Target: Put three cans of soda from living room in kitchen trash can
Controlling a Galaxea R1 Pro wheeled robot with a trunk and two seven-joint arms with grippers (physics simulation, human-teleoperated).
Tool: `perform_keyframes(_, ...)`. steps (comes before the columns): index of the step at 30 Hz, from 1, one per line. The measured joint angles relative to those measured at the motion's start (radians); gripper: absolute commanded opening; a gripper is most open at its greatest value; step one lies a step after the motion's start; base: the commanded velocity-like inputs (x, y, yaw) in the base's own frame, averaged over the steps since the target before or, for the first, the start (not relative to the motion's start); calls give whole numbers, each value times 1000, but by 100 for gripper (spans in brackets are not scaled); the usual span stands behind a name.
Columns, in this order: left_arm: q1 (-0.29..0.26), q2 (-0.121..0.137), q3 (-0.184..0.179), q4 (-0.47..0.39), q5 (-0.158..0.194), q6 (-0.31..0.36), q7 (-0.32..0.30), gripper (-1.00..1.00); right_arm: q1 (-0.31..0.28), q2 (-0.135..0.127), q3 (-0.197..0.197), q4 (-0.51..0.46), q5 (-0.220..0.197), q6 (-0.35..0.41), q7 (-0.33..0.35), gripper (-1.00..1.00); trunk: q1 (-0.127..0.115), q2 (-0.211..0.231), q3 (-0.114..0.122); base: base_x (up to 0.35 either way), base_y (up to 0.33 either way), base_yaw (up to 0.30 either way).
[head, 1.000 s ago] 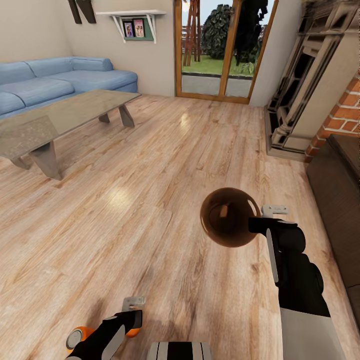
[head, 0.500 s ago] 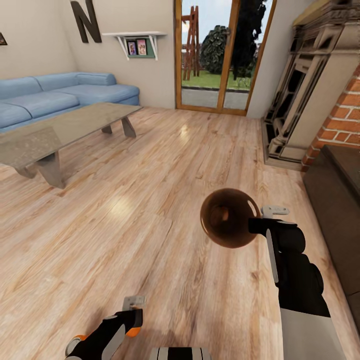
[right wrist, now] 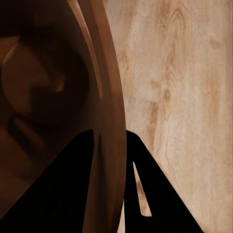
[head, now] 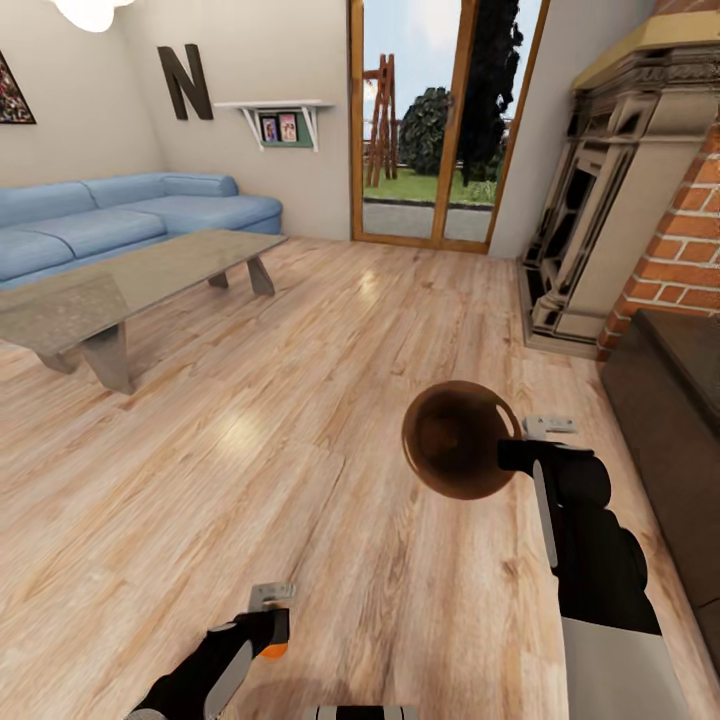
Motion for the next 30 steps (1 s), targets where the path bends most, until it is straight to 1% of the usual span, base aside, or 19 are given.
perform_keyframes(3, 1, 0, -1, -42, 0, 5, -3, -100, 10, -1, -1, 6, 3, 0, -1, -100, -1, 1, 12, 0, 0, 0)
perform_keyframes(6, 2, 0, -1, -77, 0, 8, -5, -100, 30, -2, -1, 10, 0, 0, -2, -100, -13, 21, 21, 0, 0, 0)
perform_keyframes(8, 2, 0, -1, -82, 0, 9, -5, -100, 43, -2, -1, 10, 1, 0, -4, -100, -20, 36, 27, 0, 0, 0)
perform_keyframes(10, 3, 0, 0, -87, 0, 11, -5, -100, 70, -3, -2, 17, 1, 0, -5, -100, -28, 49, 33, 0, 0, 0)
perform_keyframes(12, 3, 0, 0, -93, 0, 15, -5, -100, 80, -3, -2, 26, 5, 0, -6, -100, -36, 63, 40, 0, 0, 0)
perform_keyframes(14, 3, 0, 0, -116, 0, 31, -5, -100, 88, -3, -1, 10, 1, 0, -7, -100, -43, 77, 46, 0, 0, 0)
perform_keyframes(16, 3, 1, 0, -161, 1, 62, -5, -100, 93, -3, -2, 11, -2, 0, -8, -100, -51, 91, 52, 0, 0, 0)
perform_keyframes(19, 6, 1, 0, -289, 1, 143, -1, -100, 95, -6, -3, 11, 2, 0, -10, -100, -63, 112, 62, 0, 0, 0)
perform_keyframes(21, 7, 2, 0, -332, -1, 174, 0, -100, 96, -6, -4, 11, 5, 0, -10, -100, -70, 126, 68, 0, 0, 0)
perform_keyframes(22, 7, 4, 0, -372, -1, 205, 2, -100, 96, -6, -4, 11, 3, 0, -10, -100, -74, 133, 71, 0, 0, 0)
perform_keyframes(24, 7, 7, 0, -412, -2, 236, 4, -100, 97, -6, -5, 11, -2, 0, -10, -100, -82, 147, 77, 0, 0, 0)
perform_keyframes(25, 7, 9, 2, -447, -2, 265, 5, -100, 97, -7, -6, 11, -3, 0, -10, -100, -86, 154, 81, 0, 0, 0)
perform_keyframes(27, 6, 10, 12, -483, -4, 294, 6, -100, 96, -7, -7, 11, 1, 0, -10, -100, -93, 168, 87, 0, 0, 0)
perform_keyframes(28, 6, 10, 25, -502, -5, 313, 6, -100, 96, -7, -7, 11, 2, 0, -10, -100, -97, 175, 90, 0, 0, 0)
perform_keyframes(29, 6, 11, 48, -535, -8, 347, 7, -100, 97, -8, -8, 11, 3, 0, -10, -100, -101, 182, 93, 0, 0, 0)
perform_keyframes(30, 6, 11, 59, -553, -8, 363, 7, -100, 97, -8, -8, 11, 3, 0, -11, -100, -105, 189, 96, 0, 0, 0)
